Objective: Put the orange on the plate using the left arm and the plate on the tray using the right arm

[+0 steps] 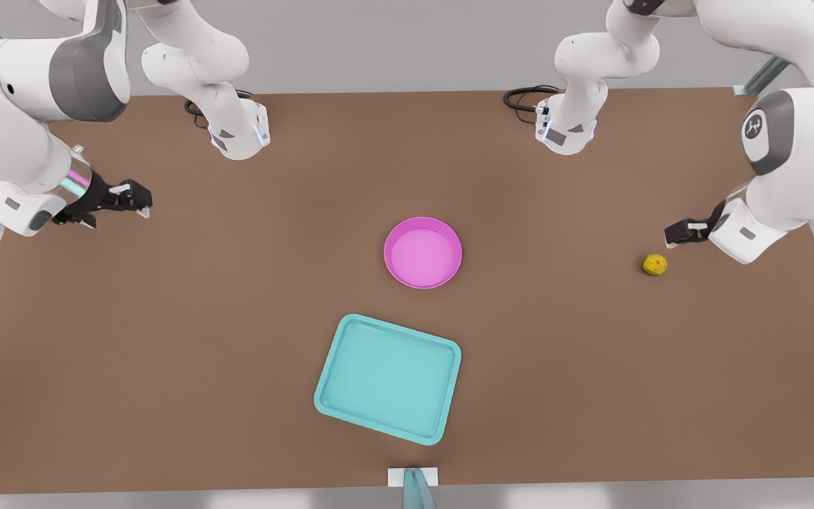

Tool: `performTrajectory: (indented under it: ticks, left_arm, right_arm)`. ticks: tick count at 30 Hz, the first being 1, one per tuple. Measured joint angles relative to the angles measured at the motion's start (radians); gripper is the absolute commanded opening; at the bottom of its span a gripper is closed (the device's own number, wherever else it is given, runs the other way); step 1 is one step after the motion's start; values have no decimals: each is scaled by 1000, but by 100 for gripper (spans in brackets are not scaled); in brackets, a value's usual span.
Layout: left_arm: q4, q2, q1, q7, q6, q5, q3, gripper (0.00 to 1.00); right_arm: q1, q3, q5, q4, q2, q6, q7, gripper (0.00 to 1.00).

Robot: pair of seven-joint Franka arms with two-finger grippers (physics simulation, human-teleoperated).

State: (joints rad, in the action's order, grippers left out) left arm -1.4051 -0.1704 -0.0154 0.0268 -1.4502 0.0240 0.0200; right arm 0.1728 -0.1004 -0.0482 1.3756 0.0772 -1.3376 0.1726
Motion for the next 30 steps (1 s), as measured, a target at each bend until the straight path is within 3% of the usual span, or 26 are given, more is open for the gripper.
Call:
performTrajectory:
  ticks: [2, 5, 8, 12, 18, 30]
  left_arm:
    - [-16, -10, 1, 2, -5, 1, -1, 100]
    - [-245, -77, 7, -5, -85, 0, -101, 100]
    - [-500, -143, -8, -67, -286, 0, -199, 100]
    - [-643, -209, -26, -168, -549, 0, -240, 100]
    - [-693, -244, -56, -291, -759, 0, -248, 100]
    - [-709, -310, -67, -437, -858, -1, -249, 100]
  right_arm:
    - [3, 0, 0, -1, 0, -11, 8, 100]
    - [3, 0, -1, -1, 1, -23, 18, 100]
    - [1, -1, -1, -15, 21, -29, 27, 100]
    - [6, -2, 0, -64, 75, -14, 37, 100]
    - [9, -2, 3, -62, 90, 5, 47, 100]
    - [14, 0, 4, -62, 103, 19, 61, 100]
